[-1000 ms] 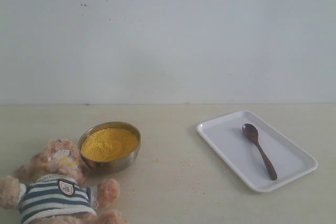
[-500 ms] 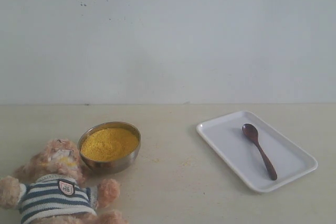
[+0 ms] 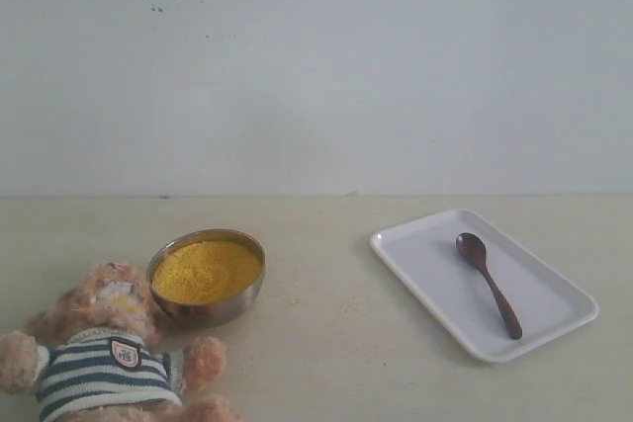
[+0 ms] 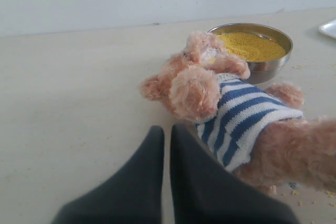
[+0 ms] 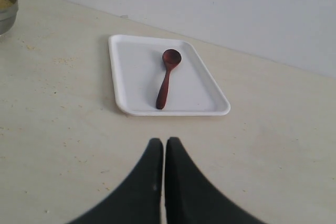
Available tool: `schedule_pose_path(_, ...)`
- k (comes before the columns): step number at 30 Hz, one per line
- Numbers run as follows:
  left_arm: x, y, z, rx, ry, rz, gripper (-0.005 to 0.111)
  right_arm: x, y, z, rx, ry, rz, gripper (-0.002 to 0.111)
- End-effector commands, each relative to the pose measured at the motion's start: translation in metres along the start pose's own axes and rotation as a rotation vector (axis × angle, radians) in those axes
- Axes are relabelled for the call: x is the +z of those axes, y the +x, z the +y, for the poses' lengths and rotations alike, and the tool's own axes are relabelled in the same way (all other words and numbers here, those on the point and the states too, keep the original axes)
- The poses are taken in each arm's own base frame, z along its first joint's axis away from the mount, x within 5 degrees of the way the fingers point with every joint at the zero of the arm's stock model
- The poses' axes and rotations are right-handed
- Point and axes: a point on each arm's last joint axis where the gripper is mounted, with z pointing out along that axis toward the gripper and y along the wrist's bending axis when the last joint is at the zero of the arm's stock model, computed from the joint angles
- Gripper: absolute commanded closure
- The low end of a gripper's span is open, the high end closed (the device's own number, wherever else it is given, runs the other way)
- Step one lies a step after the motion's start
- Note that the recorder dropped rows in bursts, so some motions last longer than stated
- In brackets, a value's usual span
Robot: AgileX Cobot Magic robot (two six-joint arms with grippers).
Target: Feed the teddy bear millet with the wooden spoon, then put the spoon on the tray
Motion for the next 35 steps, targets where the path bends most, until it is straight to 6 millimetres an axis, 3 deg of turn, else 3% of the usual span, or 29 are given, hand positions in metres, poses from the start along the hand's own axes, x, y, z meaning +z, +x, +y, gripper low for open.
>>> schedule_pose_path(1, -0.0003, -0.0001, 0.0, -0.016, -0.001, -0.002, 0.103, -0.0004, -0.0012, -0.0003, 0.001, 0.003, -0.015, 0.107)
schedule_pose_path(35, -0.0003, -0.0001, 0.0, -0.016, -0.001, -0.002, 0.103, -0.0004, -0.0026, -0.0005, 0.008, 0.005, -0.029, 0.107)
